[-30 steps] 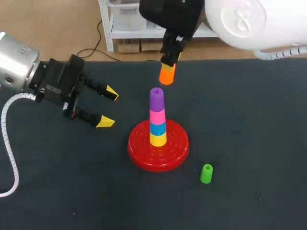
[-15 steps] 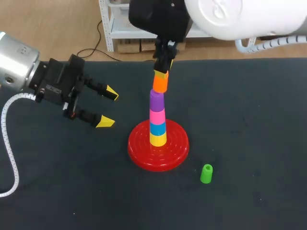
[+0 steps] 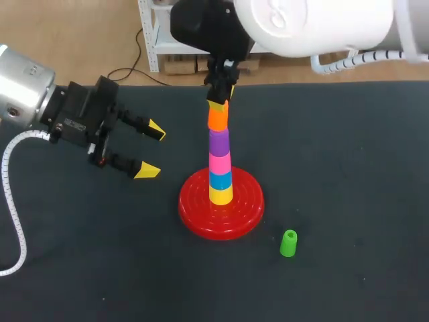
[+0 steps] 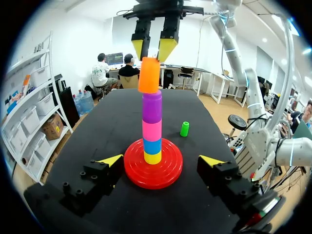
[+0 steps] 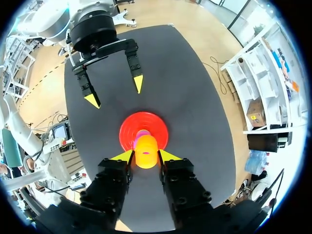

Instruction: Pick up and stack the cylinders on the red base in this order: pink,purple,orange,green

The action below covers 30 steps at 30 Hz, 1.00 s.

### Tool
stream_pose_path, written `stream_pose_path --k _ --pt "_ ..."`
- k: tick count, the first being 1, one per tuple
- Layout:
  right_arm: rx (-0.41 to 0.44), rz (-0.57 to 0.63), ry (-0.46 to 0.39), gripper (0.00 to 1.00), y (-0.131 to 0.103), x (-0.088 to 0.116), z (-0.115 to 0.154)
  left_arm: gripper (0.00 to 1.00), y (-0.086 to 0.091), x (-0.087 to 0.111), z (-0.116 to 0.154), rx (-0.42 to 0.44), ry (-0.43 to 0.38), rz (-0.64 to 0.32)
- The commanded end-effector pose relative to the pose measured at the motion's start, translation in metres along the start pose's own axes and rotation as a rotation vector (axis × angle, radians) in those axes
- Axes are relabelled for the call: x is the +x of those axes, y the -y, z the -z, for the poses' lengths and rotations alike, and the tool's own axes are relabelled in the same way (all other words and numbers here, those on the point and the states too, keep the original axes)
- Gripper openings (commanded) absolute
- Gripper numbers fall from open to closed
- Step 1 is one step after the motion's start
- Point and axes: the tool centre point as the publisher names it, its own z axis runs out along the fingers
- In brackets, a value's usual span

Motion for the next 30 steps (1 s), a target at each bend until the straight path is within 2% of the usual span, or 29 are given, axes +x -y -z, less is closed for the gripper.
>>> stream_pose_path --k 1,30 --pt "0.005 0.001 -0.003 0.0 0.0008 -0.0005 -0.0015 1.0 0.0004 0.0013 0.0004 -0.001 0.003 -0.003" --pt "0.013 0.001 -0.01 0.0 0.0012 0.0042 -0.0037 1.0 0.0004 0.0013 0.0004 -0.001 0.003 -0.003"
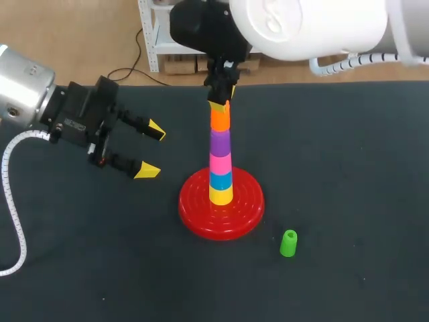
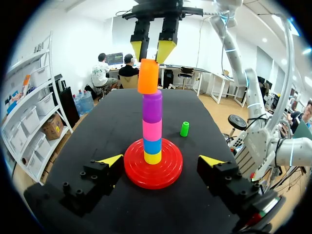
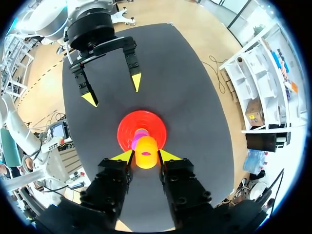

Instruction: Pick up and stack the cylinders on the red base in this order: pink,purple,orange,green

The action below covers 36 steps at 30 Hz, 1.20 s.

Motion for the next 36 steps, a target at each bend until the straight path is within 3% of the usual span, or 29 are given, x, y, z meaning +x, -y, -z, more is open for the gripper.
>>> stream_pose_path --k 1,36 --pt "-0.002 -0.001 0.003 0.0 -0.0006 0.0024 -0.0025 1.0 0.0004 0.0014 0.0004 -0.001 0.003 -0.003" --pt "0.0 0.008 0.004 0.0 -0.0072 0.0032 -0.0029 1.0 0.0004 0.0014 0.0004 -0.001 0.003 -0.003"
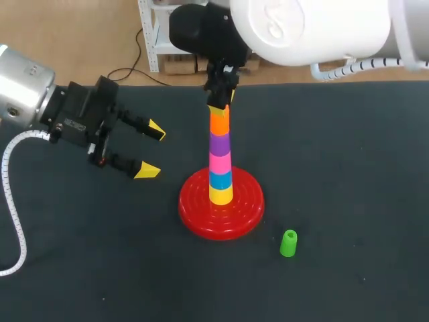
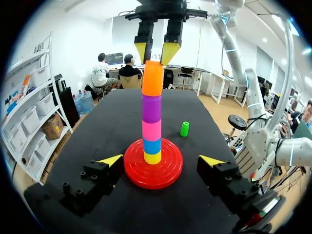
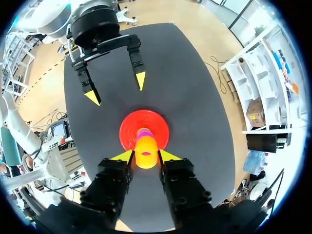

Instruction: Pick up and stack the cylinders on the red base in this order: pink,purple,orange,green

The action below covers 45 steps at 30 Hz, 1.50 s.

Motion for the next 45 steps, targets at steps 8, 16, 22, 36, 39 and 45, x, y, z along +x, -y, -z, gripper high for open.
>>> stream_pose_path --k 8,16,22,36,39,45 --pt "-0.004 0.002 -0.003 0.0 0.0 0.001 -0.006 1.0 0.0 0.001 0.0 -0.001 0.003 -0.003" --pt "-0.037 -0.002 -0.029 0.0 0.0 0.0 -0.023 1.0 0.0 0.001 0.0 -0.001 0.003 -0.003" --pt "-0.047 0.004 -0.027 0.0 -0.001 -0.002 -0.027 1.0 0.0 0.001 0.0 -0.001 0.003 -0.003" --pt "0.072 -0.065 0.111 1.0 0.005 0.033 0.02 1.0 0.0 0.001 0.0 -0.001 0.003 -0.003" --pt "0.093 -0.09 0.13 1.0 0.004 0.048 0.024 1.0 0.0 0.001 0.0 -0.001 0.003 -0.003" --pt "0.093 -0.163 0.135 1.0 0.002 0.08 0.01 1.0 0.0 0.001 0.0 -0.001 0.003 -0.003"
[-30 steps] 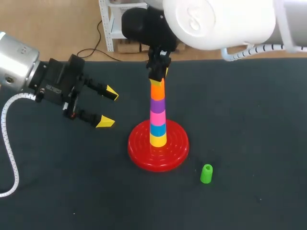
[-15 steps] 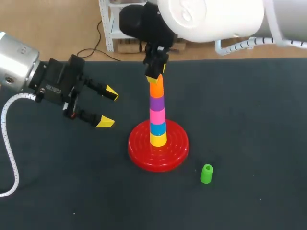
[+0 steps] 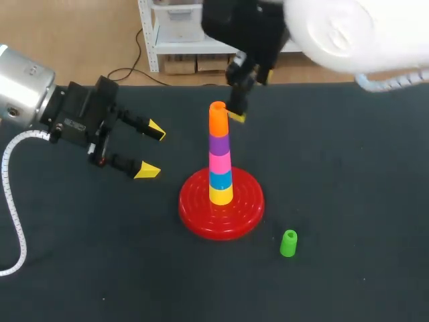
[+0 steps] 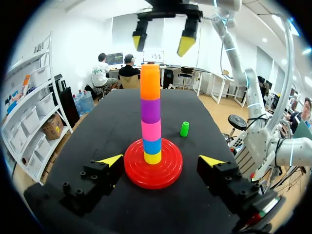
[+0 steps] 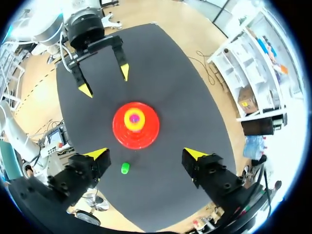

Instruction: Pick up and stack the cylinders on the red base in this order: pink,purple,orange,green

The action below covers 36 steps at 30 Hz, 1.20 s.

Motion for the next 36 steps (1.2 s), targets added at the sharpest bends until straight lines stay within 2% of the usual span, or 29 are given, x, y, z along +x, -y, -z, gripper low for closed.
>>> stream_pose_path --k 1,8,14,22,28,31,36 --pt "0.013 -0.037 0.12 1.0 -0.004 0.038 -0.015 1.0 0.0 0.001 0.0 -0.001 0.003 -0.003" --pt "-0.028 -0.087 0.077 1.0 -0.016 0.068 -0.054 1.0 0.0 0.001 0.0 -0.001 0.003 -0.003" --pt "-0.069 -0.136 0.019 1.0 -0.027 0.08 -0.088 1.0 0.0 0.001 0.0 -0.001 0.003 -0.003" --pt "-0.061 -0.201 -0.101 1.0 -0.041 0.096 -0.133 1.0 0.0 0.001 0.0 -0.001 0.003 -0.003" --pt "-0.074 -0.23 -0.137 1.0 -0.055 0.105 -0.157 1.0 0.0 0.001 0.0 -0.001 0.003 -0.003" --pt "-0.09 -0.254 -0.123 1.0 -0.06 0.108 -0.165 1.0 0.0 0.001 0.0 -0.001 0.003 -0.003" --pt "-0.089 -0.314 -0.149 1.0 -0.062 0.118 -0.178 1.0 0.0 0.001 0.0 -0.001 0.003 -0.003"
